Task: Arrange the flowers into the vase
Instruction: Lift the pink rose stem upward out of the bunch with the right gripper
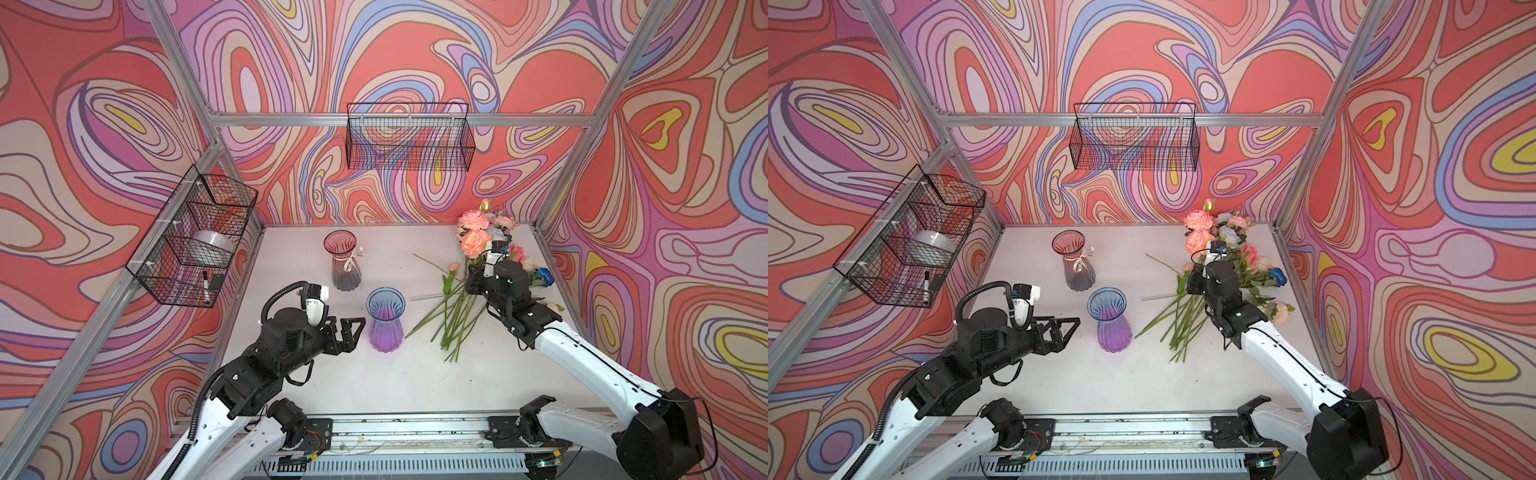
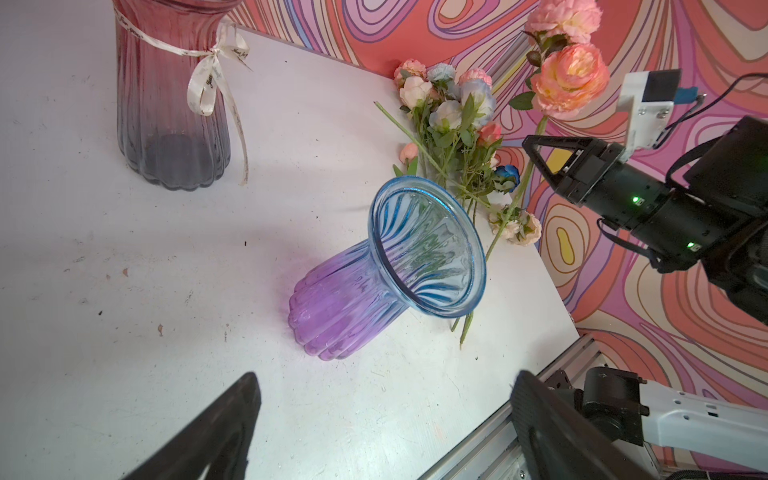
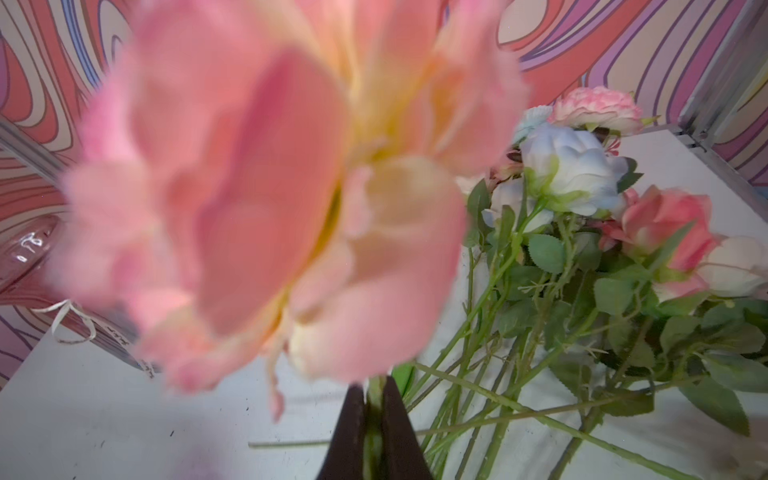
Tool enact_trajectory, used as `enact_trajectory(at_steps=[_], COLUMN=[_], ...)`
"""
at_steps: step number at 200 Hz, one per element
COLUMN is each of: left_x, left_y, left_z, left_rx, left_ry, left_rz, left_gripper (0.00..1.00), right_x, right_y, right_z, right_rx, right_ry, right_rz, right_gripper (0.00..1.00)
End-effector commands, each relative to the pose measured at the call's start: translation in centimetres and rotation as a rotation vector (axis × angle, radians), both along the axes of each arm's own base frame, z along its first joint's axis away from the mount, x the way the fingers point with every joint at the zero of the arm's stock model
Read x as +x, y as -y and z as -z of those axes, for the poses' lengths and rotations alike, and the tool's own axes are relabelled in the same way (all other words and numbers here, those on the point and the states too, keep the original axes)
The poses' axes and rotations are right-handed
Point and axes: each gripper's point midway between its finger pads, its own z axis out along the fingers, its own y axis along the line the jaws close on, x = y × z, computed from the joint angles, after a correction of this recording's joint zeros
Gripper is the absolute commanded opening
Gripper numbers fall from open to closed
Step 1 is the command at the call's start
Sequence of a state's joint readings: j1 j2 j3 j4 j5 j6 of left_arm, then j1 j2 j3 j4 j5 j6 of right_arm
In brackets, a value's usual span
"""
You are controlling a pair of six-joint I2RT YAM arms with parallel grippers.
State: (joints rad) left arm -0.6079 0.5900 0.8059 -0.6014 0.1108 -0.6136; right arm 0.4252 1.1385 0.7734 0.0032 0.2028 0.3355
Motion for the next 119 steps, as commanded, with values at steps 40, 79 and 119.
enact_trajectory(at_steps=[40,79,119], left_x=[0.4,0.5,0.6], left_y=[-0.1,0.0,0.0], left_z=[0.3,0.3,0.1], left_rx=[-0.009,-0.017,-0.017], left_ry=[0.006,0.013,0.017], left_rz=[-0.020,-0.019,-0.019], left_gripper=[0.96,0.96,0.96], right_x=[-0.6,-1.6,-3.0], right_y=[-1.7,-1.6,-3.4], right_z=[-9.8,-13.6,-16.9], right_rx=[-0.046,-0.038,0.019], right_ry=[0.395,0.488,0.527], right_rz=[0.030,0.026,-0.091], right_gripper=[0.00,0.00,0.00])
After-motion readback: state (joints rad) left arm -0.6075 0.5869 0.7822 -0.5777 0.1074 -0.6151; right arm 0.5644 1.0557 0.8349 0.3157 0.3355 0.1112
